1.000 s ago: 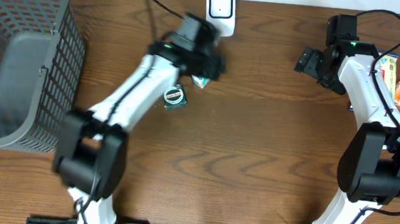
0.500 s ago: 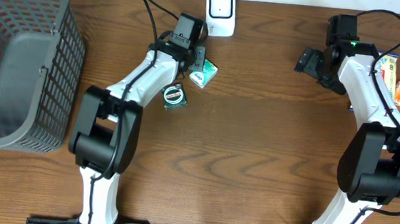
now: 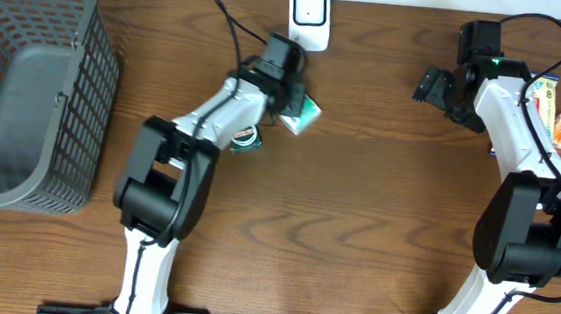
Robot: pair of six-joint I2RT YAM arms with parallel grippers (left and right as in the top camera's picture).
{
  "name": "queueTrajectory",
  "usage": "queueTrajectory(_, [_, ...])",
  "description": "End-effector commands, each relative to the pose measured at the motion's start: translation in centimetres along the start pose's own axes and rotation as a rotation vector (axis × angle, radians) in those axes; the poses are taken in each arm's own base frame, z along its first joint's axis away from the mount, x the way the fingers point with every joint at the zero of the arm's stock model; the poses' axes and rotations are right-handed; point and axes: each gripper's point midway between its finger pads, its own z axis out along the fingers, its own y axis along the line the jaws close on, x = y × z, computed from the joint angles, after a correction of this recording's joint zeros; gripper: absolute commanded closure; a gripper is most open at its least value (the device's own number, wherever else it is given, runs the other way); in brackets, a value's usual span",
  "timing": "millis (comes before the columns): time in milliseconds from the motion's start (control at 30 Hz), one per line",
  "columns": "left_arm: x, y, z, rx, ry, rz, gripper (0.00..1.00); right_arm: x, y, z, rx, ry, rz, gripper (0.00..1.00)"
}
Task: Scan the item barcode
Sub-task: 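Raise the teal tissue pack to the white scanner with the left gripper, then lower the tissue pack onto the table center and release it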
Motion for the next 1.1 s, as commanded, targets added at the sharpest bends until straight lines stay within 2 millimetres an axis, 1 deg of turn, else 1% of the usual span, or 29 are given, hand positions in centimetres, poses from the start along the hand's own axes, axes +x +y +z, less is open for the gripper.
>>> queueTrajectory(0, [3.2, -5.1, 0.8, 0.069, 0.076, 0.032, 0.91, 0.3, -0.3, 0.6, 0.013, 0.012, 0.012, 0.01])
queueTrajectory(100, [4.4, -9.1, 0.7, 0.109, 0.076, 0.099, 0.91, 0.3, -0.3, 0.6, 0.013, 0.012, 0.012, 0.01])
queueTrajectory(167, [4.4, -11.5, 0.0, 0.136, 0.055, 0.139, 0.91, 0.3, -0.3, 0.6, 0.013, 0.012, 0.012, 0.00])
queueTrajectory(233, [4.0, -13.2, -1.1, 0.151, 0.028, 0.165, 0.91, 0.3, -0.3, 0.6, 0.013, 0.012, 0.012, 0.01])
queueTrajectory(300, [3.2, -13.0, -2.2, 0.131, 0.002, 0.165, 0.91, 0.3, -0.3, 0.6, 0.012, 0.012, 0.012, 0.01])
queueTrajectory(333, [2.8, -12.4, -2.7, 0.104, -0.009, 0.159, 0.91, 0.3, -0.3, 0.6, 0.013, 0.012, 0.012, 0.01])
queueTrajectory(367, [2.4, -11.3, -3.3, 0.065, -0.016, 0.147, 0.91, 0.3, -0.3, 0.6, 0.013, 0.012, 0.012, 0.01])
queueTrajectory(433, [2.3, -9.1, -4.5, 0.000, 0.002, 0.096, 0.91, 0.3, -0.3, 0.6, 0.013, 0.012, 0.012, 0.01])
queueTrajectory(500, [2.9, -7.4, -5.4, -0.030, 0.049, 0.025, 0.91, 0.3, -0.3, 0.6, 0.013, 0.012, 0.012, 0.01])
queueTrajectory(533, [4.0, -6.5, -5.9, -0.042, 0.105, -0.045, 0.91, 0.3, -0.3, 0.6, 0.013, 0.012, 0.012, 0.01])
queueTrajectory(567, [4.6, -6.2, -6.1, -0.039, 0.139, -0.080, 0.91, 0.3, -0.3, 0.6, 0.013, 0.012, 0.012, 0.01])
queueTrajectory(633, [5.8, -6.4, -6.3, -0.019, 0.196, -0.118, 0.91, 0.3, -0.3, 0.6, 0.013, 0.012, 0.012, 0.01])
queueTrajectory(733, [7.3, -6.9, -6.6, 0.007, 0.264, -0.121, 0.91, 0.3, -0.3, 0.6, 0.013, 0.012, 0.012, 0.01])
queueTrajectory(900, [9.6, -7.3, -6.1, -0.003, 0.318, -0.099, 0.91, 0.3, -0.3, 0.6, 0.013, 0.012, 0.012, 0.01])
queueTrajectory(1000, [11.3, -8.5, -6.1, 0.046, 0.373, -0.109, 0.91, 0.3, -0.3, 0.6, 0.013, 0.012, 0.012, 0.01])
queueTrajectory(1033, [12.1, -9.2, -6.1, 0.069, 0.401, -0.141, 0.92, 0.3, -0.3, 0.6, 0.013, 0.012, 0.012, 0.01])
queueTrajectory(1067, [12.4, -9.7, -6.1, 0.085, 0.412, -0.136, 0.92, 0.3, -0.3, 0.6, 0.013, 0.012, 0.012, 0.01])
